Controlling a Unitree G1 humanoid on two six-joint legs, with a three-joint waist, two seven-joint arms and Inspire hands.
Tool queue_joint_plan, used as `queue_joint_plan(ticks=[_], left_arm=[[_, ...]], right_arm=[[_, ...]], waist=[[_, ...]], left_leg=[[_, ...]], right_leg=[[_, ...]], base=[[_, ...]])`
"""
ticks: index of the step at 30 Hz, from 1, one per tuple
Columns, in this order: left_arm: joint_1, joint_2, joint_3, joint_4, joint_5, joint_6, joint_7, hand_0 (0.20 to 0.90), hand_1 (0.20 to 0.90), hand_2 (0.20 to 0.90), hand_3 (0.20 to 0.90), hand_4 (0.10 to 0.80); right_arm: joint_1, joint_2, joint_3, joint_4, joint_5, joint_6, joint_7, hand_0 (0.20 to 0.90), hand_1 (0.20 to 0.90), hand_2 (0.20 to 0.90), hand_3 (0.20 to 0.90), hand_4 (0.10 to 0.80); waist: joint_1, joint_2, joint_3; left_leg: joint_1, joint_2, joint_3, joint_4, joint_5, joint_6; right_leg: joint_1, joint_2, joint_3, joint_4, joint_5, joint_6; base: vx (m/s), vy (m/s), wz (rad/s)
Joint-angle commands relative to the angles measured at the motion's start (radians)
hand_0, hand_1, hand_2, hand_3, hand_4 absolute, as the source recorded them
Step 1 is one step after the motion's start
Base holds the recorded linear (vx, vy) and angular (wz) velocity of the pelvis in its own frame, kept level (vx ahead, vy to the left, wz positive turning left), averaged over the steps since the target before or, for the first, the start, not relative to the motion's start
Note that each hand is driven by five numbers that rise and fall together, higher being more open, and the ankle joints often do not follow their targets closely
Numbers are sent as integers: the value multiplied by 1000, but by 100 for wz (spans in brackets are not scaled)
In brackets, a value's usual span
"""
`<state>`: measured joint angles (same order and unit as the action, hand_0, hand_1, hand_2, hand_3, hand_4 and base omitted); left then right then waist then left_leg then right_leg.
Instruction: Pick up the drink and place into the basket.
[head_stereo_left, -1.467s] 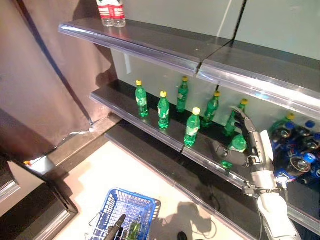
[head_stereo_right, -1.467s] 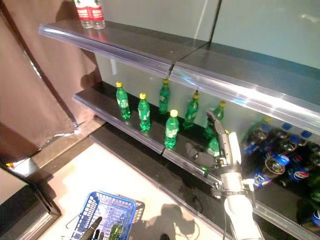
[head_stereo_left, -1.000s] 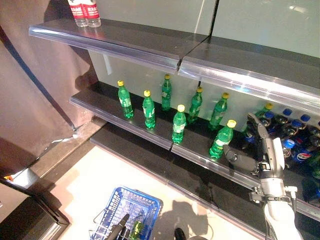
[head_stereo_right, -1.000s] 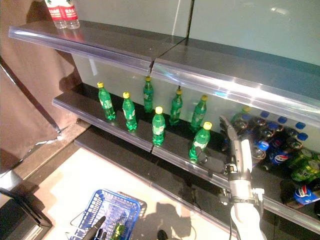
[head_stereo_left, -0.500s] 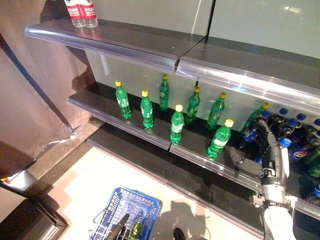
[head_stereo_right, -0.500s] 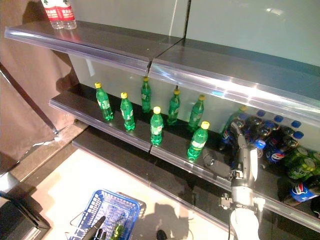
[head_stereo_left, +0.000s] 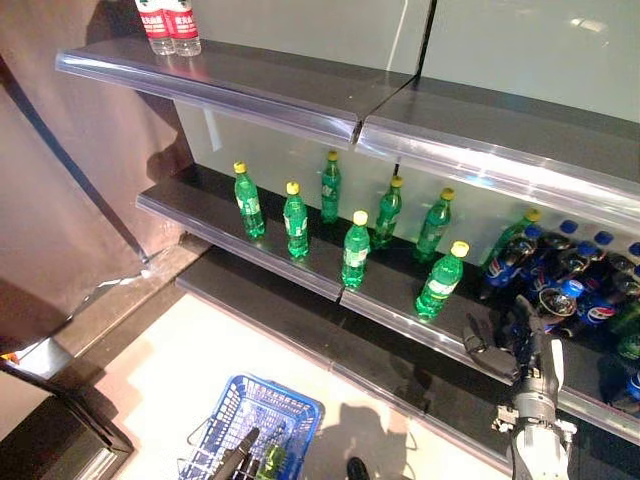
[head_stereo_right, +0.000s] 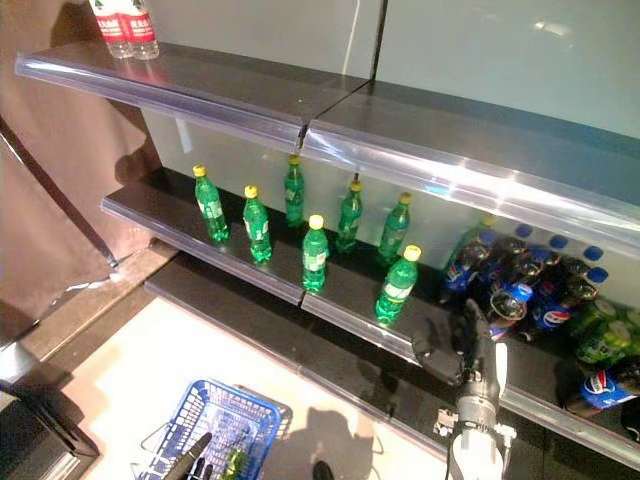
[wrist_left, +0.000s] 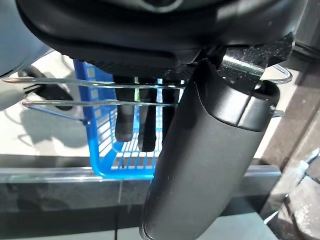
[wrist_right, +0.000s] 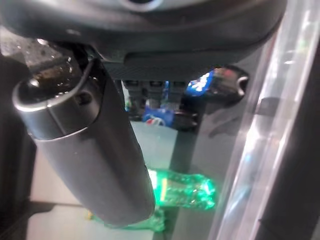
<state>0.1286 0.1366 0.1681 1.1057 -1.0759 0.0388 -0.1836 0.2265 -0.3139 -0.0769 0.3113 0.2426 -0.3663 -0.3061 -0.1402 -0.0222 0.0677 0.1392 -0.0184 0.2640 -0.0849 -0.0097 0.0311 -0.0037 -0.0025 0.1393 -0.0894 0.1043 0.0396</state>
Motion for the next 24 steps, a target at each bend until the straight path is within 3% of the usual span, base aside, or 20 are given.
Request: queue_joint_plan(ticks=[1,9,24], left_arm=[[-79,38,11,-83,-33,-16,-60,300,300,300,200,100],[-78,66,4,-86,-32,-3,-56,300,300,300,200,100],[-86,64,-21,-115,-47,-14,-87,300,300,300,200,100]], right_arm=[[-140,-31,-54,-8,41,-64,-58,900,900,900,900,800],[-213,-107,-125,141,101,-58,-76,900,900,900,900,800],[-260,-148,-148,207,136,-96,-33,900,900,900,900,800]], waist=[[23,-1,7],[61,11,32],[79,25,68]], left_leg=[[-22,-64,-157,32,-44,33],[-27,-54,-190,17,-27,21],[-68,-29,-224,48,-8,-5]], right_leg=[[40,12,-86,50,-39,25],[49,14,-128,51,-51,14],[43,29,-170,80,-87,-13]], base=[[72,-65,3],[58,-66,15],[63,-77,13]])
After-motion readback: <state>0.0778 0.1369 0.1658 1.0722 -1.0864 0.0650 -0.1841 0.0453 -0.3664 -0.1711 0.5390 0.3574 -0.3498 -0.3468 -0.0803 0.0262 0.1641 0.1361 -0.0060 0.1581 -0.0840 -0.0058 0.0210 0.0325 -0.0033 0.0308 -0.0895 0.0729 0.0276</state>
